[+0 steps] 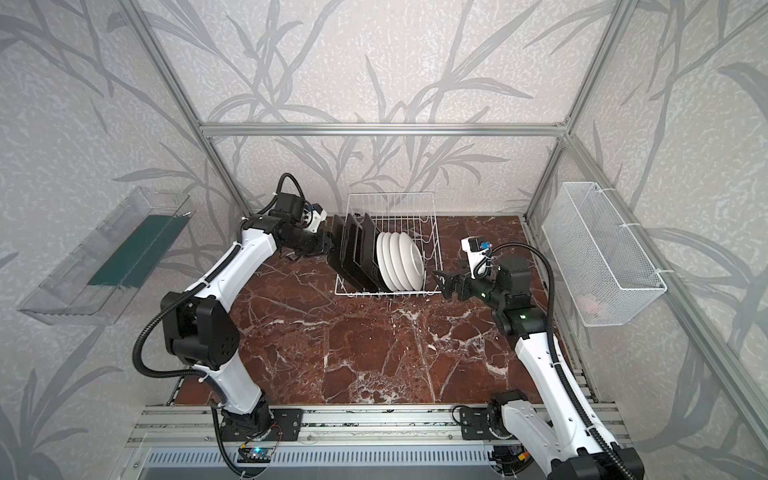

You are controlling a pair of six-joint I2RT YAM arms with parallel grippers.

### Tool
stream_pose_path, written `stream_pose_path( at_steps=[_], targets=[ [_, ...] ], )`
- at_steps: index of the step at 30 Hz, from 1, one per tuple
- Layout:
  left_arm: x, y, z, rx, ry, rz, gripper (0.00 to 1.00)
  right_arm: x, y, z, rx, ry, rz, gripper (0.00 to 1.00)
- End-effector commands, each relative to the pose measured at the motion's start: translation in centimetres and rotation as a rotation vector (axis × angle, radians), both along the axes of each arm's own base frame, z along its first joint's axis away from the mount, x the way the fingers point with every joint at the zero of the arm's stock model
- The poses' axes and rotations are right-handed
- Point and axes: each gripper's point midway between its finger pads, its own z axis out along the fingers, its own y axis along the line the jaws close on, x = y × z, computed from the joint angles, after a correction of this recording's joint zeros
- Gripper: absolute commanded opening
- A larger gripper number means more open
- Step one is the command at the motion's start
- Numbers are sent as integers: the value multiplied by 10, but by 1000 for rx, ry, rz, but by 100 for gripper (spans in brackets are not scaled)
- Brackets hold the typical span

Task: Unload the plates from the dish rack
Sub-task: 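Raise both arms and move the left gripper toward the dark plates, then close the left gripper on the edge of the outermost dark plate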

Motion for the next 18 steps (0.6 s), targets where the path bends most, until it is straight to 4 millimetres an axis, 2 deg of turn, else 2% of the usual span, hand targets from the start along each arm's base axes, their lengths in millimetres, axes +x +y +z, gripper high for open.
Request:
stream_pose_path(
  at_steps=[1,18],
  targets=[
    [7,-10,4,-28,-6,8,54,0,-2,1,-4,-23,-21,99],
    [15,-17,-14,-29,39,35,45,7,-6,-9,-13,-15,-55,99]
  ],
)
